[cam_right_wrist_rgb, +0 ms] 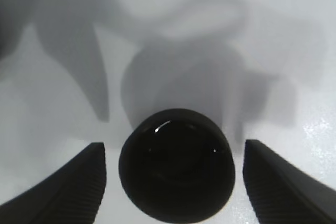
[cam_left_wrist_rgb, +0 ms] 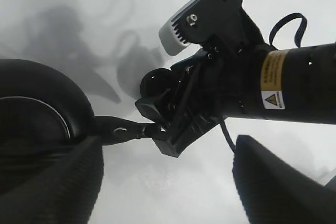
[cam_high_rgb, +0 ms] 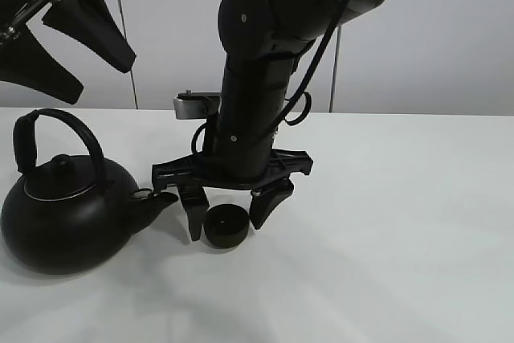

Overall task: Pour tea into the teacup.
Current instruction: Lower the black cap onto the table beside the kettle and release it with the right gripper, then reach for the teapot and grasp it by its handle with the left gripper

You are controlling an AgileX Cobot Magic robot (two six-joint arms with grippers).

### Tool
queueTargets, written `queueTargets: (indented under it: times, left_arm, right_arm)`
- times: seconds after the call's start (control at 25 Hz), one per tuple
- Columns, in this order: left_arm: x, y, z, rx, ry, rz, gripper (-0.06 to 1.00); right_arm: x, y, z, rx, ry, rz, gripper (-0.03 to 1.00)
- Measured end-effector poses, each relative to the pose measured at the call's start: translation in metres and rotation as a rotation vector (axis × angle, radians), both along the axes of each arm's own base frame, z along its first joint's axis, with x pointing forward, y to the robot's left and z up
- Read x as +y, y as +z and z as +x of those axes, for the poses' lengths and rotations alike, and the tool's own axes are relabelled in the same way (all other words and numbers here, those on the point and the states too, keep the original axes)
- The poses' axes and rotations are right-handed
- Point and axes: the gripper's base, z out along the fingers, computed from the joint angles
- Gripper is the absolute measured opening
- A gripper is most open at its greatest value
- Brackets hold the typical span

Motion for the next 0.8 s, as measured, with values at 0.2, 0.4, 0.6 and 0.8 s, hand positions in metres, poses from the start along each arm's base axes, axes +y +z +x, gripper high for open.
queueTargets:
  times: [0.2, 0.4, 0.6, 0.8]
  left_arm:
    - [0.0, 0.0, 0.0, 0.0, 0.0, 0.0, 0.51]
    - [0.0, 0.0, 0.0, 0.0, 0.0, 0.0, 0.51]
    - [0.0, 0.0, 0.0, 0.0, 0.0, 0.0, 0.51]
    - [0.0, 0.0, 0.0, 0.0, 0.0, 0.0, 0.51]
  right_arm:
    - [0.0, 0.013, 0.0, -0.03, 0.001, 0.021, 0.51]
    - [-0.002, 0.023, 0.001, -0.045, -0.003, 0.03, 0.51]
    - [-0.016, 0.029, 0.009, -0.046, -0.036, 0.028, 0.51]
    - [-0.044, 0.046, 0.025, -0.07, -0.107, 0.034, 0.51]
